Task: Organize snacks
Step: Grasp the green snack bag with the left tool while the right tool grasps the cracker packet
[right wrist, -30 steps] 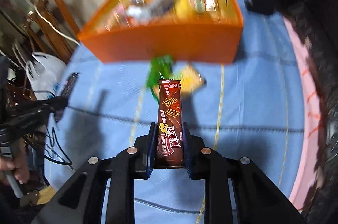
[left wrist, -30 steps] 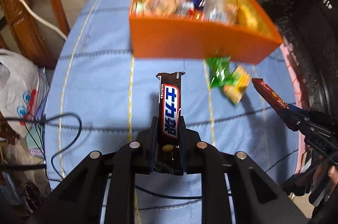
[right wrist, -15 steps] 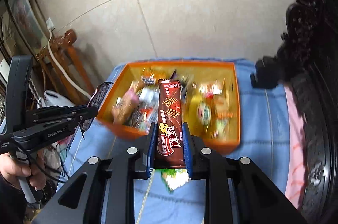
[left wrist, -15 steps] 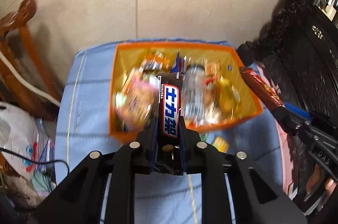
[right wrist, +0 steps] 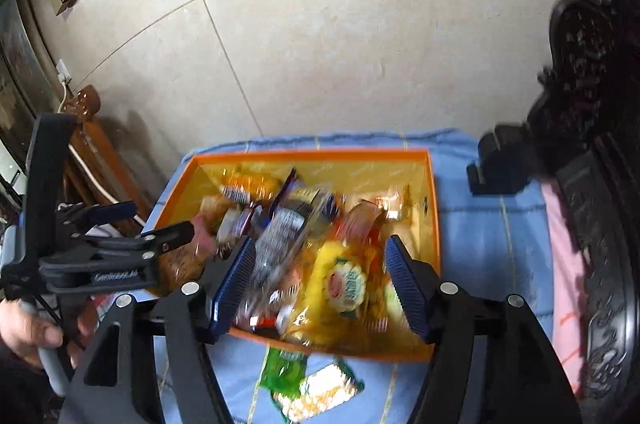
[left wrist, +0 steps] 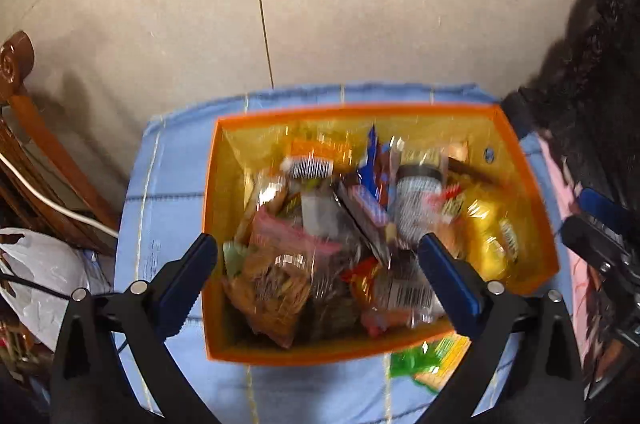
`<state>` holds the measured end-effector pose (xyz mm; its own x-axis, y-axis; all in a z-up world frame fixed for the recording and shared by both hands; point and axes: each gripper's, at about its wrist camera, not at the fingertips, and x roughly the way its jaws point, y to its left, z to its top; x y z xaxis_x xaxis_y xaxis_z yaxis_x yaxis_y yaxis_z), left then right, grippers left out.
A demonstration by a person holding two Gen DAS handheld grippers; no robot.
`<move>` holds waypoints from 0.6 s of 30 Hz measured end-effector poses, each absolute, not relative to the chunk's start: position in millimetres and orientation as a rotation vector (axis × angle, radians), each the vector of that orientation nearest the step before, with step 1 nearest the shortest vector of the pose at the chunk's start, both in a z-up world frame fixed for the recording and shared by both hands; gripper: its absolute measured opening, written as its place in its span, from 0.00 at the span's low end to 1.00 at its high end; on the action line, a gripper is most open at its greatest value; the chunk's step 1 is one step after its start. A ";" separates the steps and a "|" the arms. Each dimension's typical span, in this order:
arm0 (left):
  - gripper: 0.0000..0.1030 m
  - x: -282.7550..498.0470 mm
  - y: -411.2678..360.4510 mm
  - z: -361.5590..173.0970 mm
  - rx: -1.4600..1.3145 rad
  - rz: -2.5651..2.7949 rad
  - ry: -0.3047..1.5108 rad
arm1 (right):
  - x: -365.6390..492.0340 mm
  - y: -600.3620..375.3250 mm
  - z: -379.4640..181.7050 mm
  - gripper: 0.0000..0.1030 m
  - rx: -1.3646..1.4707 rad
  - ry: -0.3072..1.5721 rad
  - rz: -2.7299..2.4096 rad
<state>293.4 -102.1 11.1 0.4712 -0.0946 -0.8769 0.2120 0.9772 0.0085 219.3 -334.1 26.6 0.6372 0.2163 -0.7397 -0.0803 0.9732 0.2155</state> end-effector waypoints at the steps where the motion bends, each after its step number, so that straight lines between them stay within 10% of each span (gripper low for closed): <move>1: 0.96 289.9 -99.8 8.4 0.123 -0.183 1.071 | 214.3 -335.3 24.1 0.66 0.179 0.869 0.173; 18: 0.96 187.9 -137.1 -57.0 0.105 -0.300 1.282 | 88.7 -357.9 -46.2 0.70 0.292 1.063 0.154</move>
<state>187.9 -137.1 -57.0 0.2520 -0.1624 -0.9540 0.2782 0.9564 -0.0893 88.7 -357.9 -46.2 0.4806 0.2635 -0.8364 0.0158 0.9510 0.3087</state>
